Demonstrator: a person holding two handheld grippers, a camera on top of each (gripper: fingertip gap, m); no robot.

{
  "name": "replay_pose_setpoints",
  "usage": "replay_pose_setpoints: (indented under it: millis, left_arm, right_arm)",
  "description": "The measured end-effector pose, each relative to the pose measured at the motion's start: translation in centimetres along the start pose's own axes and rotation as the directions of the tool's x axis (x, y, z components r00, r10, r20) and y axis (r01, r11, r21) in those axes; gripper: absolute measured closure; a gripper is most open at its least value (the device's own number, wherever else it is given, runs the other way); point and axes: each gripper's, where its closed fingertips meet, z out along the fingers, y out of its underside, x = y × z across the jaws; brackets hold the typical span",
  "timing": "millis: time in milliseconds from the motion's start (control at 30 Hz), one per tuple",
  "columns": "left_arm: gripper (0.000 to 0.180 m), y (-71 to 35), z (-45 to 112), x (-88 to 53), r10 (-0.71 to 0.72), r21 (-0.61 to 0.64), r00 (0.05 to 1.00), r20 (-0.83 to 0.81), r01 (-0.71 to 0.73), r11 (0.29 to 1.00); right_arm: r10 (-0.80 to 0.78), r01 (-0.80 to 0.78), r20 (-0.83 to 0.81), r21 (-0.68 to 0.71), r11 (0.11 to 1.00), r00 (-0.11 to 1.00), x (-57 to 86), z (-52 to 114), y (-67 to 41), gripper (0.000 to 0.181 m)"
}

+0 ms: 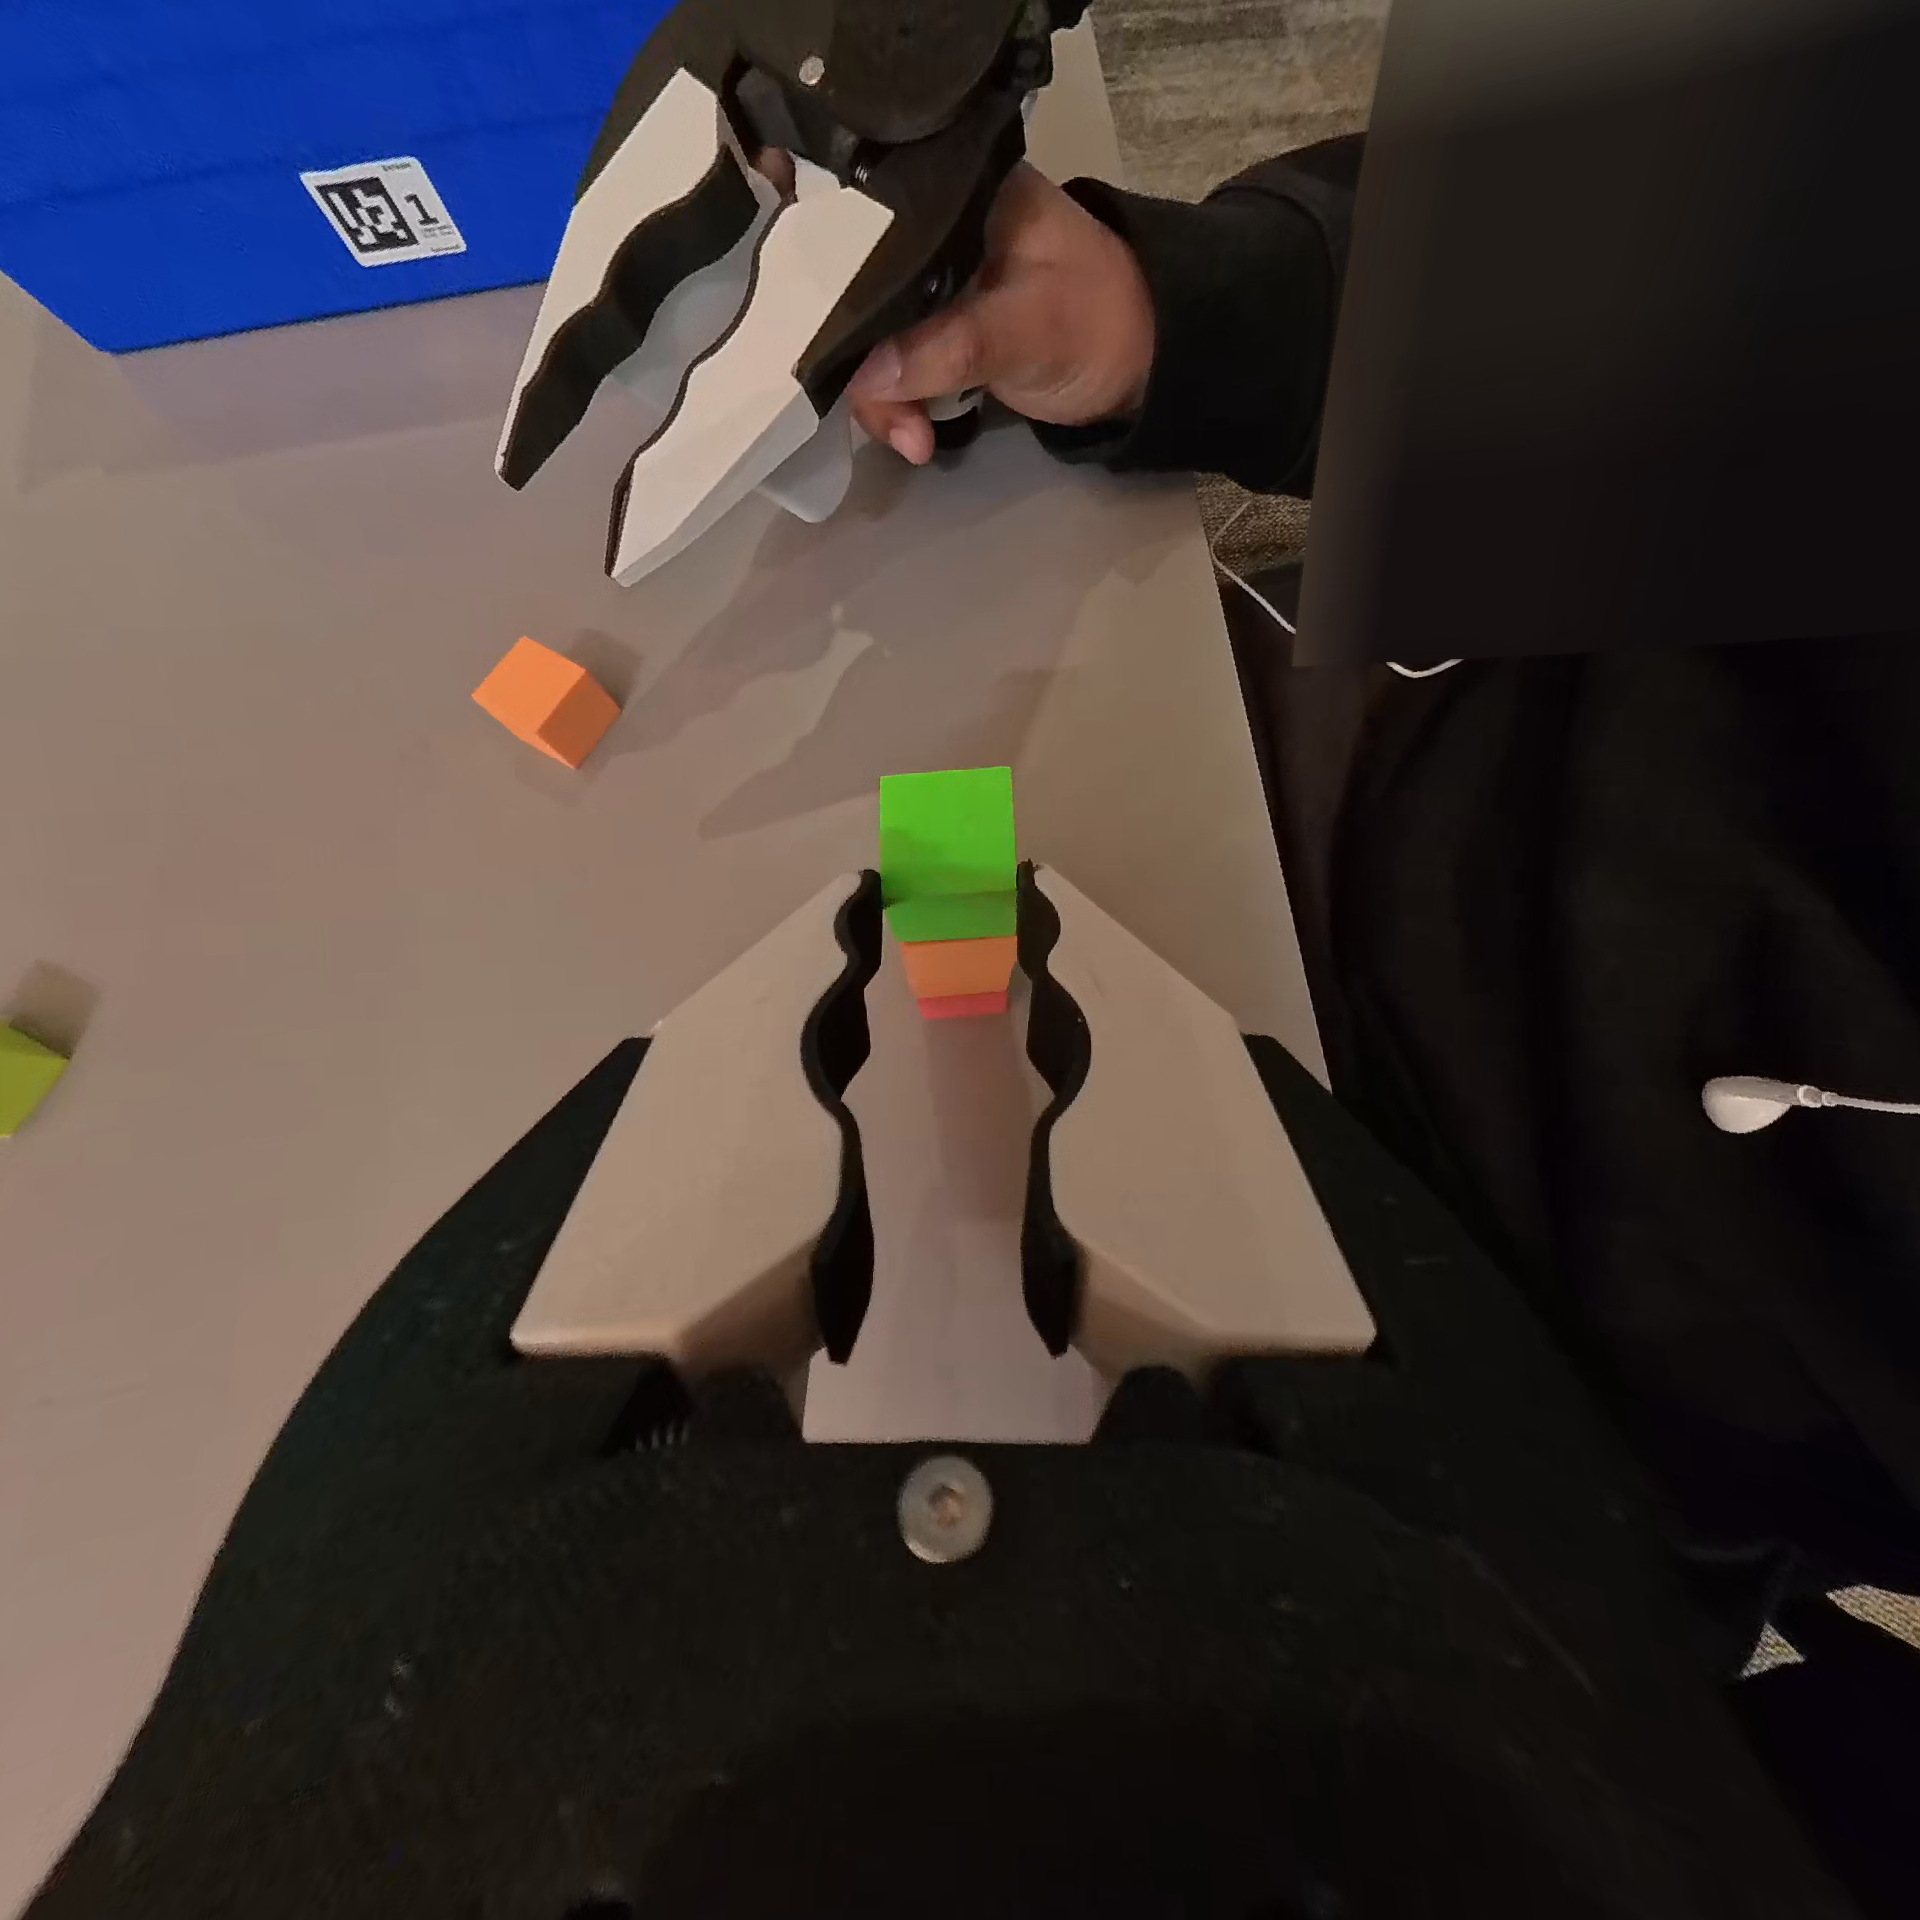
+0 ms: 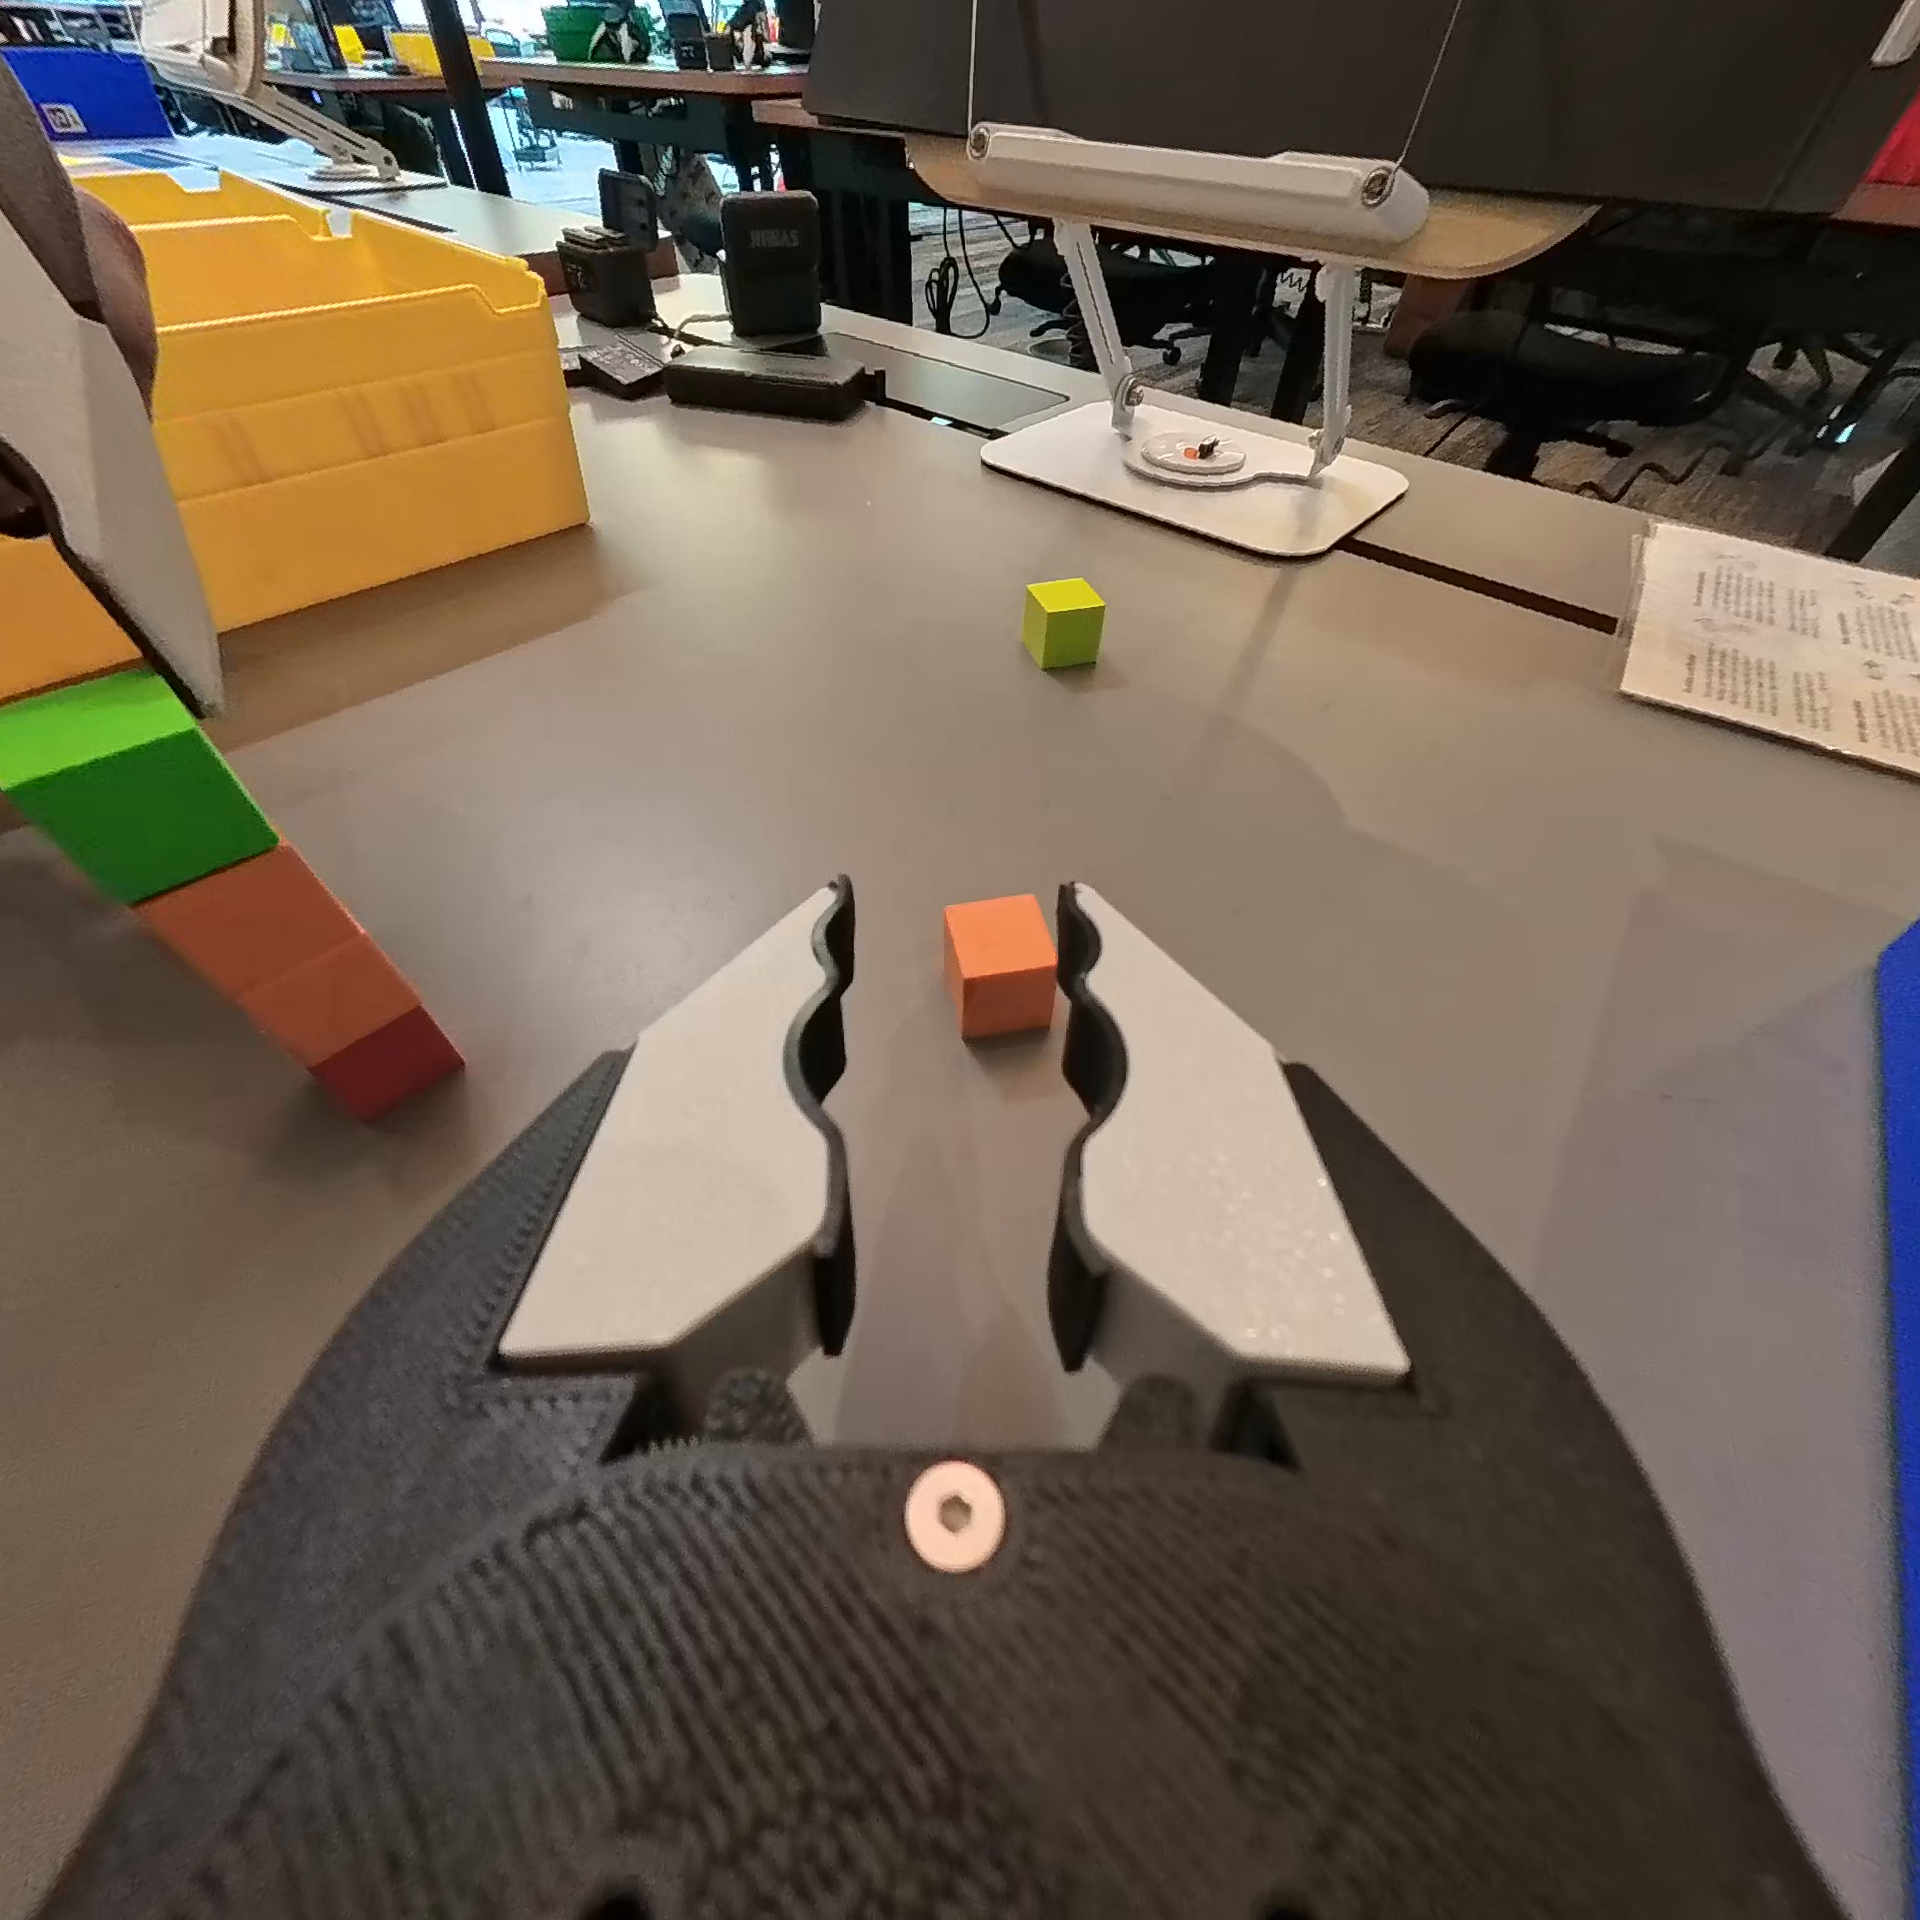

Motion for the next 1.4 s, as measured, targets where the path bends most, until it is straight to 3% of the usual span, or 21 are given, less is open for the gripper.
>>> replay_pose_setpoints:
  millis: [400,533,700,800,967,1067,1167,1233,1400]
  left_arm:
    - [0.156,0.3,0.1,0.1,-0.006,-0.037,1.000,0.017,0.006,0.999]
    - [0.133,0.3,0.2,0.5,-0.003,-0.039,1.000,-0.007,0.002,0.999]
    - [0.118,-1.0,-0.5,0.0,0.002,0.054,1.000,0.016,-0.002,0.999]
    - [0.118,-2.3,-1.8,-3.0,-0.084,0.179,0.989,0.123,0.062,0.982]
    - [0.122,-0.6,-2.0,-11.4,-0.364,0.335,0.885,0.289,0.263,0.905]
    - [0.122,2.5,-0.2,-17.2,-0.585,0.381,0.750,0.308,0.467,0.798]
    - [0.118,4.1,0.1,-22.4,-0.721,0.495,0.600,0.348,0.535,0.685]
    - [0.114,5.1,0.7,-24.8,-0.736,0.499,0.551,0.394,0.544,0.675]
    - [0.114,7.9,3.0,-28.4,-0.651,0.347,0.495,0.576,0.573,0.743]
  right_arm:
    - [-0.005,0.005,-0.001,-0.004,1.000,1.000,0.0,0.0,0.0,0.144]
    - [-0.007,0.007,-0.002,-0.001,1.000,1.000,-0.1,0.0,0.0,0.142]
    - [0.005,-0.006,-0.015,-0.039,0.999,1.000,0.2,0.4,0.5,0.138]
    - [0.000,-0.003,-0.023,-0.125,0.992,1.000,0.7,1.2,1.6,0.132]
    - [-0.034,0.031,-0.011,-0.200,0.979,0.999,1.2,2.5,2.5,0.128]
    - [-0.021,0.028,0.025,-0.291,0.956,0.999,0.8,3.9,3.7,0.130]
    - [-0.033,0.042,0.030,-0.353,0.935,0.999,0.6,4.5,4.6,0.141]
    - [-0.066,0.069,0.022,-0.342,0.937,0.998,0.6,4.4,4.4,0.146]
    - [-0.082,0.085,0.022,-0.322,0.943,0.996,0.5,4.3,4.1,0.157]
